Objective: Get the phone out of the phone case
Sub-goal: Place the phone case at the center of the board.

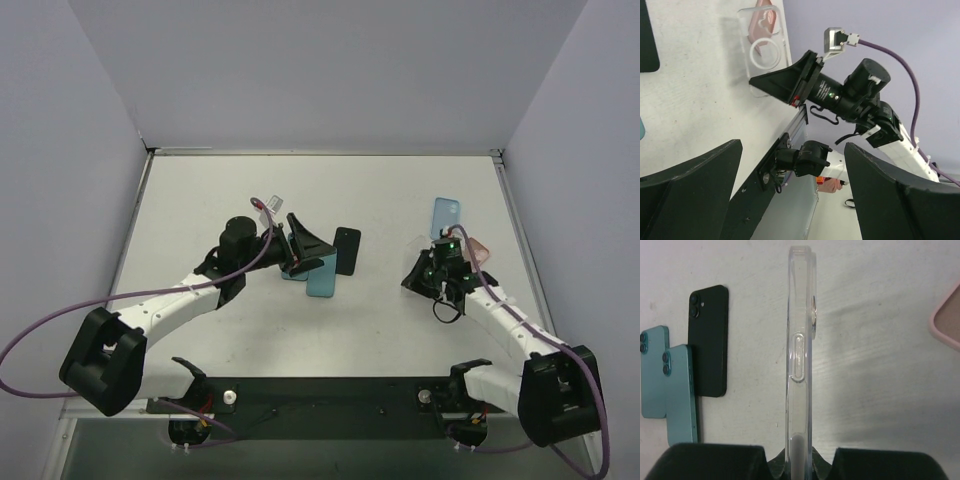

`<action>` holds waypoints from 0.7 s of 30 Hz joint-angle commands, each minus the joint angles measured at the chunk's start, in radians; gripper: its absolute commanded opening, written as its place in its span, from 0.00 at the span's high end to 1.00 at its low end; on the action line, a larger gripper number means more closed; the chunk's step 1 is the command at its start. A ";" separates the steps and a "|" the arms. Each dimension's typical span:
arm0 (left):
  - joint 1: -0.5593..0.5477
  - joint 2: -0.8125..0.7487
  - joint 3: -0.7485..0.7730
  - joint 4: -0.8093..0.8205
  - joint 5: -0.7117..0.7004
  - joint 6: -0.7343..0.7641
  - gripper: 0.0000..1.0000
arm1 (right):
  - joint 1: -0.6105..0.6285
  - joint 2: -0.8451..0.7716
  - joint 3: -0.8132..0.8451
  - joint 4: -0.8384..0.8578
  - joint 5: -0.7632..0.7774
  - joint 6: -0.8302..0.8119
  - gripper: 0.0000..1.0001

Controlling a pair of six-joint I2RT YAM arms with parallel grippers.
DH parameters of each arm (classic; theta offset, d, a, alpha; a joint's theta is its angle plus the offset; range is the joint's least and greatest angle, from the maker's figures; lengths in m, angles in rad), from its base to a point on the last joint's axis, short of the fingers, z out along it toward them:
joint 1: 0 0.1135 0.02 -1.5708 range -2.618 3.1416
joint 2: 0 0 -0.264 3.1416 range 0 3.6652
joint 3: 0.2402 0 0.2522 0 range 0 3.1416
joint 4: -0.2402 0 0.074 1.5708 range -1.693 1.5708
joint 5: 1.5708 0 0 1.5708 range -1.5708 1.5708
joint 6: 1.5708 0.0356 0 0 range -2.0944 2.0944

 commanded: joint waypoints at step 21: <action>-0.007 -0.036 0.093 -0.252 -0.102 0.118 0.05 | -0.262 0.541 0.442 0.093 -0.275 -0.019 0.20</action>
